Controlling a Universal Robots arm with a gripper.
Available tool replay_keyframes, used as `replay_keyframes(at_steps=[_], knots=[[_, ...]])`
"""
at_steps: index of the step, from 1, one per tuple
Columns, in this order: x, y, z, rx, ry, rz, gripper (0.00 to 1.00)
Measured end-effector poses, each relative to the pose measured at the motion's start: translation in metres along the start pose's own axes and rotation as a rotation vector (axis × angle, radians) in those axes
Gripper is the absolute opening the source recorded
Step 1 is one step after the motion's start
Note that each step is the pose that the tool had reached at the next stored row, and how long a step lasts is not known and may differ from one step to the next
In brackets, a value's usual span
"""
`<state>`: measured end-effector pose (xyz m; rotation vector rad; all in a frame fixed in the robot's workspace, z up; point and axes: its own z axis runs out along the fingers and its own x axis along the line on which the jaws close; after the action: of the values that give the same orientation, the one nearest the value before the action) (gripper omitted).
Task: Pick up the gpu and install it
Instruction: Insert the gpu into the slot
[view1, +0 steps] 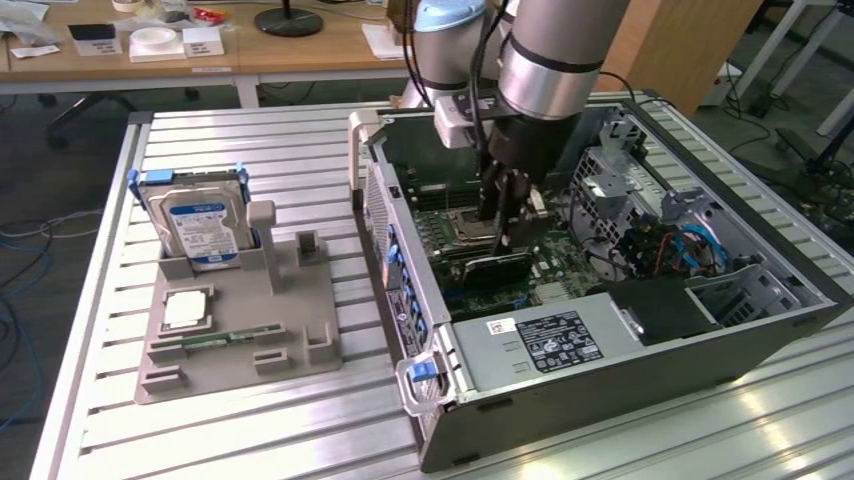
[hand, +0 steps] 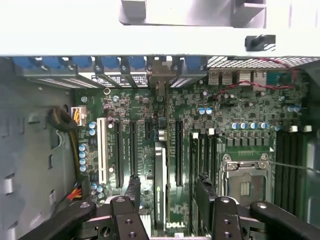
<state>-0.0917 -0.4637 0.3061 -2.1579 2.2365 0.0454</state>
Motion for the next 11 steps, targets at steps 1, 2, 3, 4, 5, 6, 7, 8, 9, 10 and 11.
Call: replay_keyframes(at_steps=[1,2,3,4,5,6,7,8,9,10,11], knots=[[0.000,0.0000,-0.0019,0.0000,0.0001,0.000,0.57],[0.000,0.0000,-0.0036,-0.0001,0.0001,0.000,0.57],[0.000,0.0000,-0.0057,-0.0001,0.0001,0.000,0.57],[0.000,0.0000,-0.0078,-0.0001,0.0001,0.000,0.57],[0.000,0.0000,-0.0101,-0.0001,0.0001,0.000,0.57],[-0.001,0.0000,-0.0122,0.0000,0.0000,0.000,0.57],[-0.001,0.0000,-0.0142,0.0000,0.0000,0.000,0.57],[-0.001,0.0000,-0.0161,0.0000,0.0001,0.000,0.57],[-0.001,0.0000,-0.0180,-0.0001,0.0001,0.000,0.57],[-0.001,-0.0001,-0.0189,0.0000,0.0001,0.000,0.57],[-0.001,0.0000,-0.0189,0.0000,-0.0001,0.000,0.57]])
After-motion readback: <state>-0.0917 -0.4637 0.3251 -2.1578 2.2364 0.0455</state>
